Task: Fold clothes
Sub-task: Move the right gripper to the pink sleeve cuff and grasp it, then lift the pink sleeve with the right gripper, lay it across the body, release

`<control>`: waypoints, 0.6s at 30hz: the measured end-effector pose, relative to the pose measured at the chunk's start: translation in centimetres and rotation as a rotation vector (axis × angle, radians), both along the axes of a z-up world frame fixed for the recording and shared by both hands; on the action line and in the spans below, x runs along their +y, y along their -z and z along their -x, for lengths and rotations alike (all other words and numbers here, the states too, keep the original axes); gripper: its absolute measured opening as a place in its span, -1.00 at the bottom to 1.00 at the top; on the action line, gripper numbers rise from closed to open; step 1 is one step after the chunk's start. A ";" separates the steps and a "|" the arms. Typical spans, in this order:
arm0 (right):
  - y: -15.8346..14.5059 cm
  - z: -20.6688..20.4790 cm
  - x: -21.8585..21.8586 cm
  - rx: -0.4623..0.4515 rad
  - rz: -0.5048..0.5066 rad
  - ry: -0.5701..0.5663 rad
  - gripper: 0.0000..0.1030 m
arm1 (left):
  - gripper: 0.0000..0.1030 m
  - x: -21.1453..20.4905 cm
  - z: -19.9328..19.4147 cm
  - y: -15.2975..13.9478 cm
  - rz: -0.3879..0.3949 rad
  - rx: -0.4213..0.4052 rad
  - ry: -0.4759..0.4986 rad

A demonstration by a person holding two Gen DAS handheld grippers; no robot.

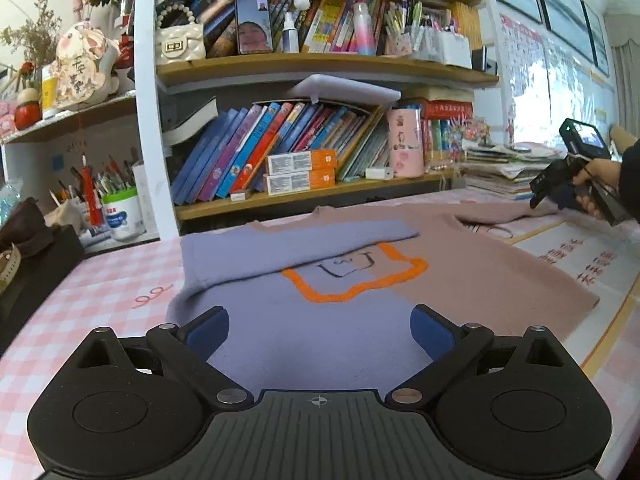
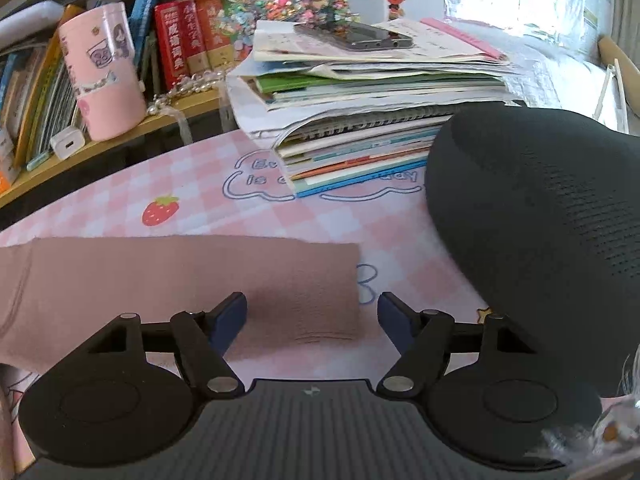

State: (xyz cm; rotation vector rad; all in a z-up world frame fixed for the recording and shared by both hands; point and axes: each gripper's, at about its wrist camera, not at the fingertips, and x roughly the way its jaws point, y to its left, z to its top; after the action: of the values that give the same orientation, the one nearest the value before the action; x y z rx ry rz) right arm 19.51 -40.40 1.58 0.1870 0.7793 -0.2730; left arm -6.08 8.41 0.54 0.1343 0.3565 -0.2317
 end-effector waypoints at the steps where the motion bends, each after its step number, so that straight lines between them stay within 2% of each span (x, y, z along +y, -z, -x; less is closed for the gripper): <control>1: 0.0 0.0 -0.1 0.001 -0.003 0.000 0.38 | 0.93 0.0 0.0 0.0 0.004 0.001 0.004; 5: -0.2 0.0 -0.7 0.006 -0.016 0.001 0.34 | 0.93 -0.2 -0.1 0.3 -0.015 0.019 0.015; 9: 0.0 -0.2 -1.3 0.015 -0.029 0.004 0.13 | 0.94 -0.1 -0.3 0.3 -0.006 0.029 0.012; 11: 0.3 -0.6 -1.2 0.019 -0.018 -0.003 0.10 | 0.94 0.0 -0.4 0.3 0.000 0.031 0.007; 14: 0.3 -0.8 -0.5 0.017 -0.012 -0.035 -0.26 | 0.94 0.1 -0.4 0.3 0.004 0.033 -0.002; 16: 0.2 -1.0 -0.2 0.015 -0.026 -0.060 -0.67 | 0.94 0.1 -0.5 0.3 0.005 0.035 -0.005; 18: 0.0 -1.1 0.3 0.017 -0.019 -0.074 -0.76 | 0.98 0.1 -0.5 0.4 0.002 0.039 -0.007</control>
State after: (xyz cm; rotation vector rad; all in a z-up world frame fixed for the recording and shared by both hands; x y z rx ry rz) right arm 20.57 -40.07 1.60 0.1737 0.8043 -0.1975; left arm -5.56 8.52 0.18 0.1271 0.3951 -0.2278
